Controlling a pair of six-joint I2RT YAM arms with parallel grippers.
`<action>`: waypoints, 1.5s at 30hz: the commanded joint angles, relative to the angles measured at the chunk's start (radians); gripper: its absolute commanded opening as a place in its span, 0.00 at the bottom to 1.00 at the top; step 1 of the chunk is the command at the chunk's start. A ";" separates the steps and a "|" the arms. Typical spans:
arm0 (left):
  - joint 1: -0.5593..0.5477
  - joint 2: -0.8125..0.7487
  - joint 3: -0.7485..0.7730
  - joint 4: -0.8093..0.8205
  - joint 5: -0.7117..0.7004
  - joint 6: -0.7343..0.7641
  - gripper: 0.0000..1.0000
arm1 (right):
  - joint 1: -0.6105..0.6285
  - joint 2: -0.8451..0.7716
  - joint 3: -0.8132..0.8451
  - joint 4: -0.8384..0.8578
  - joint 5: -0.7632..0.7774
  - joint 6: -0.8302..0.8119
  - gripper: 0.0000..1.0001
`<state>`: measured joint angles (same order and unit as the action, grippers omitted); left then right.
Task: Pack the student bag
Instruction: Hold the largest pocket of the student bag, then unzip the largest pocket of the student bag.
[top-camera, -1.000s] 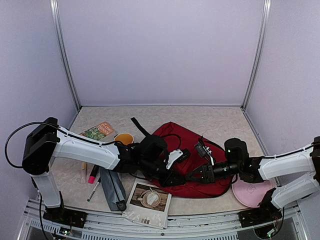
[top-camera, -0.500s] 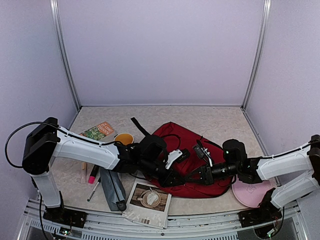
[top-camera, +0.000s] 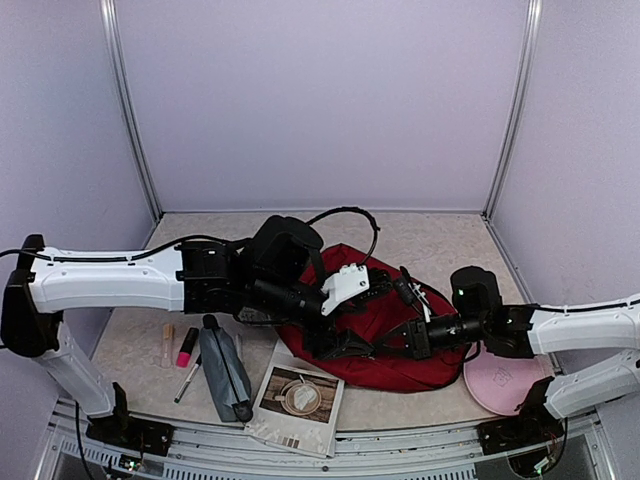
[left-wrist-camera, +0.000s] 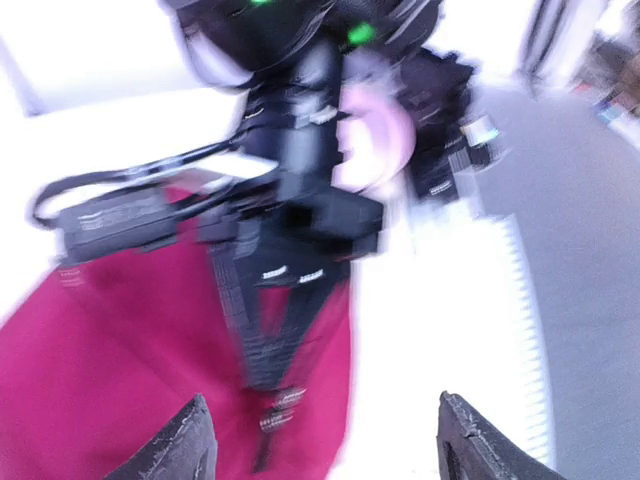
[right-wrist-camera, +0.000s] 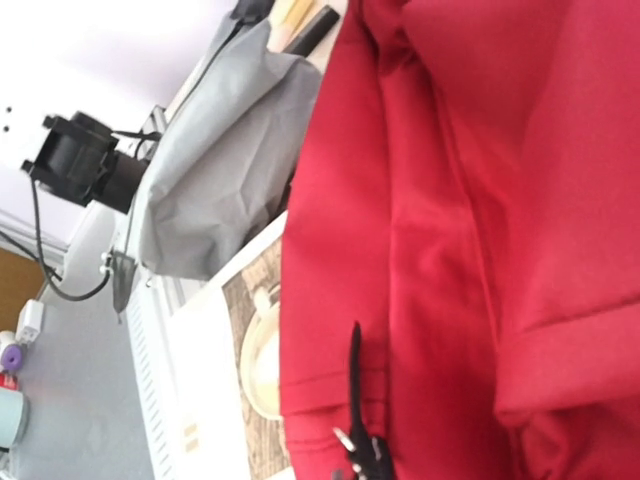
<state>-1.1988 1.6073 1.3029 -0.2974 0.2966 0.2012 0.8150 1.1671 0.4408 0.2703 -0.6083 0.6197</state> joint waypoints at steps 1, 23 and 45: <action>0.018 0.117 0.027 -0.287 -0.282 0.259 0.73 | -0.005 -0.006 0.063 -0.090 0.036 0.003 0.00; 0.144 0.223 0.124 -0.213 -0.154 0.280 0.03 | -0.111 -0.113 0.208 -0.330 0.198 0.095 0.00; 0.385 0.187 0.130 -0.050 -0.056 0.295 0.00 | -0.645 -0.285 0.324 -0.751 0.238 -0.229 0.00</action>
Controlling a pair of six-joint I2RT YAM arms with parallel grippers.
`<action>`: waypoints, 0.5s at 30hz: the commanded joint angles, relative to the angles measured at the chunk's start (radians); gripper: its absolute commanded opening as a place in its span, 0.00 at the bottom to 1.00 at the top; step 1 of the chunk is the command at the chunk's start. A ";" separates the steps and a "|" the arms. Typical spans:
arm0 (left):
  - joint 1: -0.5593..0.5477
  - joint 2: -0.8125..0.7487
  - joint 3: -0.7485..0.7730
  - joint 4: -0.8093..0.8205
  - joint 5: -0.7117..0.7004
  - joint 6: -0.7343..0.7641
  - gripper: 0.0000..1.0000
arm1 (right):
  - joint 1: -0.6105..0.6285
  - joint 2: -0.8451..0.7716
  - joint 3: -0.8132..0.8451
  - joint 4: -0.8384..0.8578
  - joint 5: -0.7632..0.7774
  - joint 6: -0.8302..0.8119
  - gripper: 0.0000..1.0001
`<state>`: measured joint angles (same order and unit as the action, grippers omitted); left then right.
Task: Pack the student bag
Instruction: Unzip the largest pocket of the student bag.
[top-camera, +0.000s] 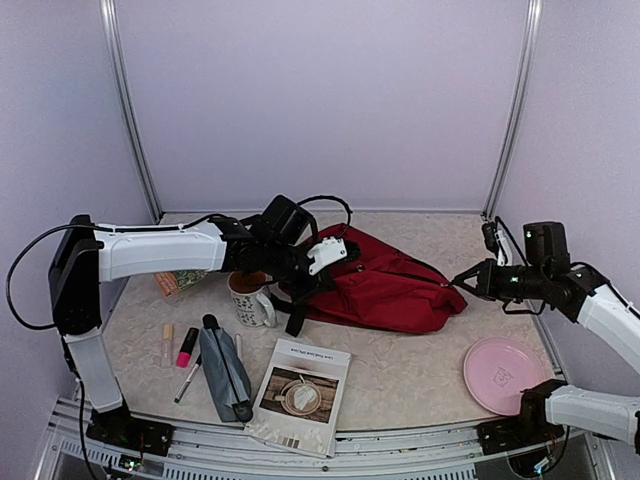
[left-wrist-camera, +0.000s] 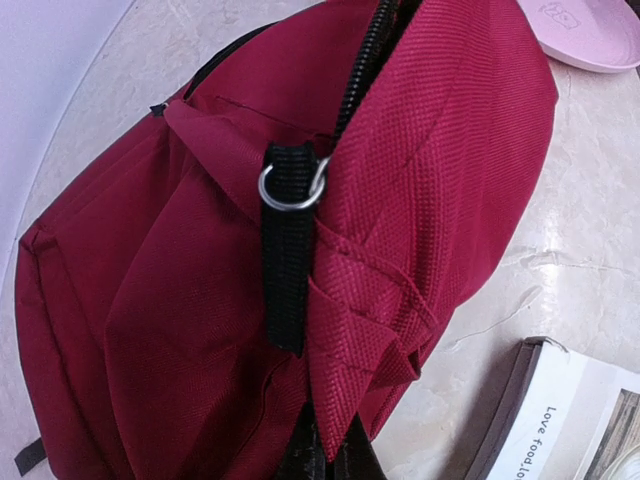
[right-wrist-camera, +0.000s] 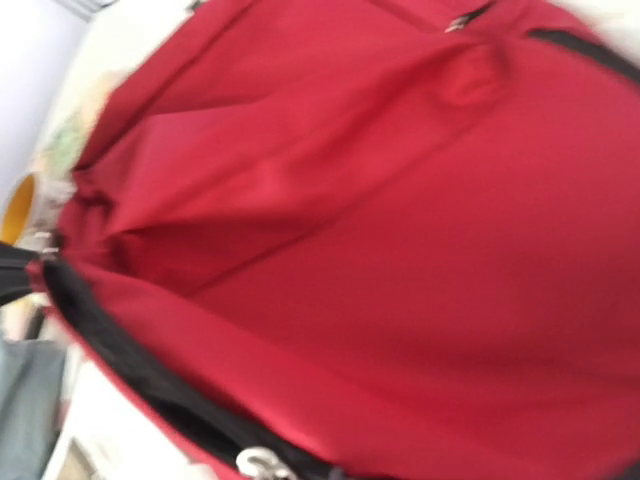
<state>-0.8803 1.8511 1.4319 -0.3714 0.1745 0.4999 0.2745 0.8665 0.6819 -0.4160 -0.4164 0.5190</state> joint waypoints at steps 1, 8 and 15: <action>0.072 -0.062 -0.002 0.023 0.072 -0.003 0.00 | -0.134 0.025 0.101 -0.061 0.039 -0.139 0.00; 0.026 -0.155 -0.080 0.083 0.216 0.036 0.00 | -0.241 0.132 0.231 0.072 -0.084 -0.153 0.00; -0.073 -0.204 -0.094 0.065 0.294 0.122 0.41 | -0.186 0.235 0.388 0.172 -0.247 -0.166 0.00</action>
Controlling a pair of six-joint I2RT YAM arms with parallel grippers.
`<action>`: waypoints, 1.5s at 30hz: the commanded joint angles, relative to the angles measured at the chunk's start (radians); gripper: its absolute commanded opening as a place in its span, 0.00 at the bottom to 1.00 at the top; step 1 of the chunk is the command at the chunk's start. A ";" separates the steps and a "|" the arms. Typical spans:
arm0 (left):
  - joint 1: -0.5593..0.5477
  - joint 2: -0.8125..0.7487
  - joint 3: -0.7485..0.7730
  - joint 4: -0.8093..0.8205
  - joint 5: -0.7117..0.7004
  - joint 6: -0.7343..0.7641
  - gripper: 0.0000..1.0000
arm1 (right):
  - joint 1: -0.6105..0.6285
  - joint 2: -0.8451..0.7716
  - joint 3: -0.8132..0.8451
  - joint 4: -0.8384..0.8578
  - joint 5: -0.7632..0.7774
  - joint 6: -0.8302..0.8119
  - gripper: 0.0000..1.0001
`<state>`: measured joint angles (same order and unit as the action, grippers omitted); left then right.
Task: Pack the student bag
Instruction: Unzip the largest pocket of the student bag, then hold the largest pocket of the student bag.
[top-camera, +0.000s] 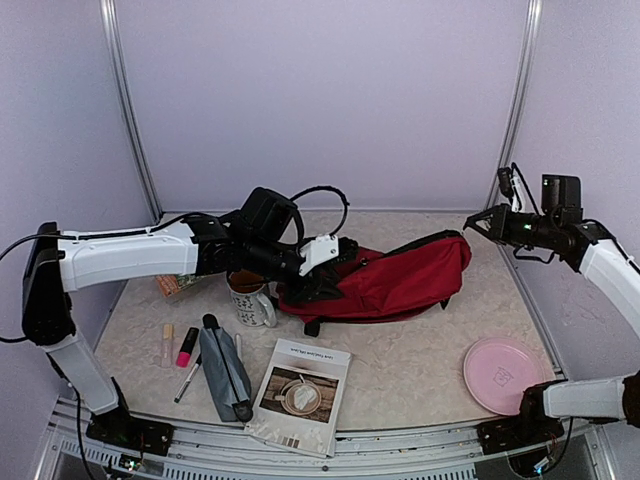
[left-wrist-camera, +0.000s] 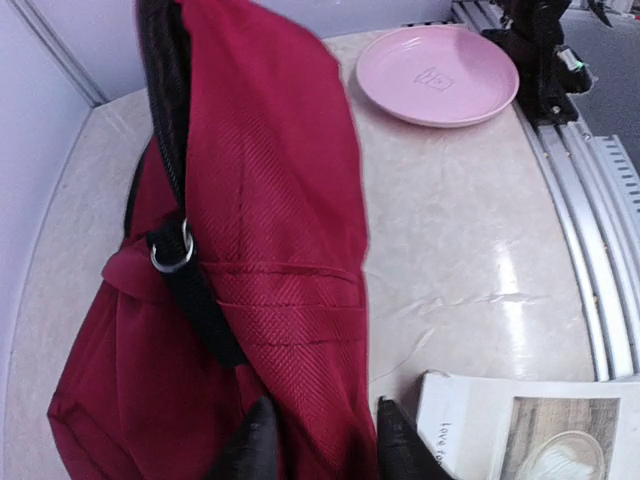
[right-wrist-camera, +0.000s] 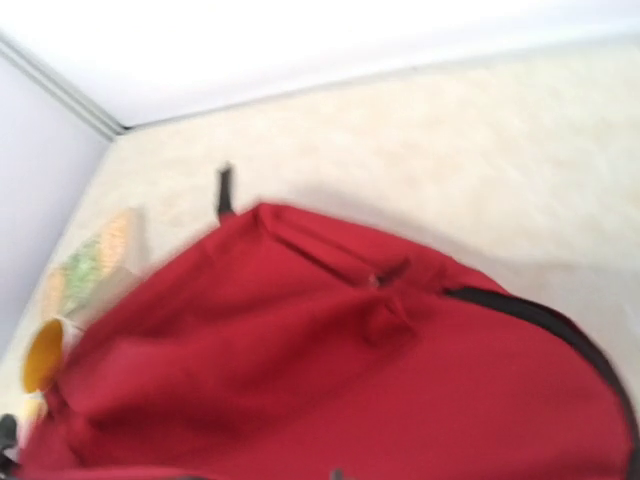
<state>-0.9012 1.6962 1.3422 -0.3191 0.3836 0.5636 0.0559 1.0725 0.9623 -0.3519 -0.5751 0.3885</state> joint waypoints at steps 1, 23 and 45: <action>-0.071 -0.050 0.013 -0.005 0.087 0.066 0.50 | 0.058 0.039 0.136 0.110 -0.099 -0.062 0.00; -0.028 0.228 0.512 0.192 0.013 -0.662 0.42 | 0.323 0.119 0.263 0.157 -0.126 -0.106 0.00; -0.022 0.339 0.541 0.198 -0.018 -0.693 0.26 | 0.329 0.132 0.253 0.152 -0.119 -0.121 0.00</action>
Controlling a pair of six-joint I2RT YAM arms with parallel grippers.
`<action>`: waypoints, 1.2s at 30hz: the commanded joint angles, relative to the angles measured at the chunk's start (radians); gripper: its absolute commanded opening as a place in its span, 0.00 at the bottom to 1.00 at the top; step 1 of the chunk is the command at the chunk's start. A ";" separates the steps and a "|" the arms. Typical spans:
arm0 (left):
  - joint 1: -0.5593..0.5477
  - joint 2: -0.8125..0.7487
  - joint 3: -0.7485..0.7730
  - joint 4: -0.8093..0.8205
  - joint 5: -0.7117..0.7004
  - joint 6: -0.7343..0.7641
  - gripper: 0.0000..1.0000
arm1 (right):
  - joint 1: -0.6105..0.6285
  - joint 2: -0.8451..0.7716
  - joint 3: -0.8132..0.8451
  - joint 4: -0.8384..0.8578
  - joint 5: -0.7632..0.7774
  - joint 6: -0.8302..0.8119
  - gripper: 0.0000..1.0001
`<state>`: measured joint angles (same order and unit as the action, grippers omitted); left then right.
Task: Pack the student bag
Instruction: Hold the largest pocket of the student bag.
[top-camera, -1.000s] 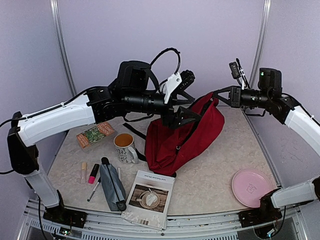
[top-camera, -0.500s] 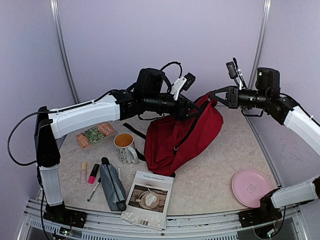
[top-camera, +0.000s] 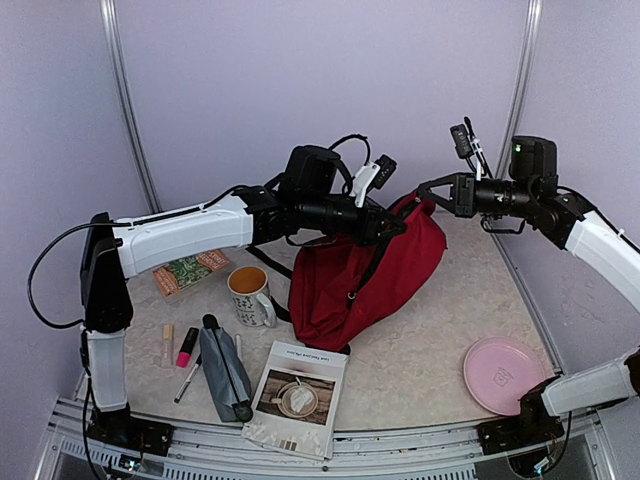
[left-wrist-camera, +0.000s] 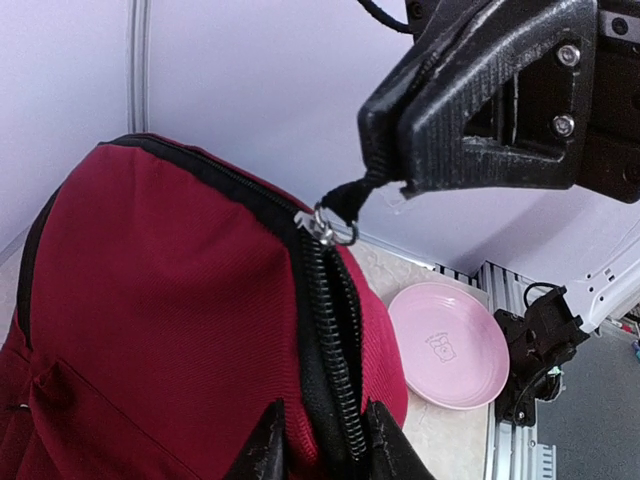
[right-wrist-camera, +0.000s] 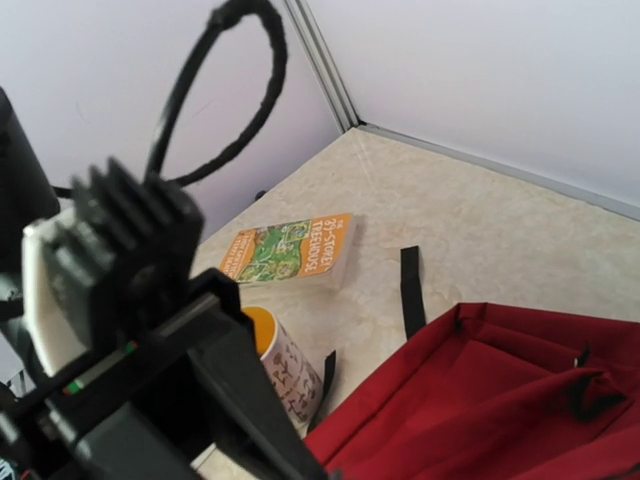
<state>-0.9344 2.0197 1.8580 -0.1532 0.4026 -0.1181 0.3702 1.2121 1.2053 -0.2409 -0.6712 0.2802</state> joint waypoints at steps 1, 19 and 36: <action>0.011 0.011 0.019 0.045 -0.016 -0.014 0.29 | 0.016 -0.008 0.009 0.039 -0.025 -0.013 0.00; 0.018 0.045 0.092 -0.054 -0.050 0.096 0.41 | 0.016 -0.017 0.000 0.011 -0.007 -0.028 0.00; -0.086 -0.042 0.063 -0.093 -0.221 0.307 0.00 | -0.064 -0.024 -0.019 -0.031 0.121 -0.032 0.00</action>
<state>-0.9665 2.0918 1.9442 -0.2562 0.2703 0.0517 0.3653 1.2118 1.2026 -0.2657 -0.6186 0.2543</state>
